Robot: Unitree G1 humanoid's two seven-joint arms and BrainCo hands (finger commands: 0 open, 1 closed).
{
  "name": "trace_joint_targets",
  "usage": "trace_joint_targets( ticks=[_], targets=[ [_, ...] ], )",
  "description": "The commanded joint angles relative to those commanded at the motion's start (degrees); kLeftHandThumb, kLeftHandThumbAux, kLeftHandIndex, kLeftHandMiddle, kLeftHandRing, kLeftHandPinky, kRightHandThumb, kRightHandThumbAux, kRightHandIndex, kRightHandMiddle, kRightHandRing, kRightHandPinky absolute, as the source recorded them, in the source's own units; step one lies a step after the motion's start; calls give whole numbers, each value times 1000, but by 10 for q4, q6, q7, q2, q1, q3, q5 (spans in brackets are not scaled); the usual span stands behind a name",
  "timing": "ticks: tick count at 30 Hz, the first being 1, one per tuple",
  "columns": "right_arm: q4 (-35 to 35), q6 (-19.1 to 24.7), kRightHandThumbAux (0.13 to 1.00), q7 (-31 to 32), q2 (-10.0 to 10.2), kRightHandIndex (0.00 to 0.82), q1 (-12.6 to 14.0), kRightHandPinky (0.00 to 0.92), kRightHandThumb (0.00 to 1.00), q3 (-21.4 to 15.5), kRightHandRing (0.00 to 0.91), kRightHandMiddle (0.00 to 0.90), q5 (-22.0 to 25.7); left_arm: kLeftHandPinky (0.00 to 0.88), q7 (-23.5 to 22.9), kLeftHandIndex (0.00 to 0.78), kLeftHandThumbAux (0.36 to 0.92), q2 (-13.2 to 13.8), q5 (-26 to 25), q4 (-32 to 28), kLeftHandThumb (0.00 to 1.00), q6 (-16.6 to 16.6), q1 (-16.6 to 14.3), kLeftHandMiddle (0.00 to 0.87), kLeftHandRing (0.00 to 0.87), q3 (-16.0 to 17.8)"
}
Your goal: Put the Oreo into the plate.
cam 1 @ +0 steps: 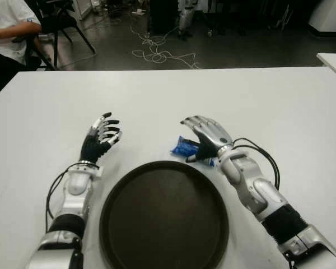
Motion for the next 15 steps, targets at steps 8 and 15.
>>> trace_joint_targets(
  ticks=[8,15],
  targets=[
    [6,20,800,3,4,59,-7,86,0,-3,87,88,6,320,-2,141,730,0,-1,2,368,1,-1,262,291,0],
    [13,30,802,1,6,62,-12,80,0,-7,84,88,9,321,1,146,725,-1,0,4,360,-2,-3,271,296,1]
  ],
)
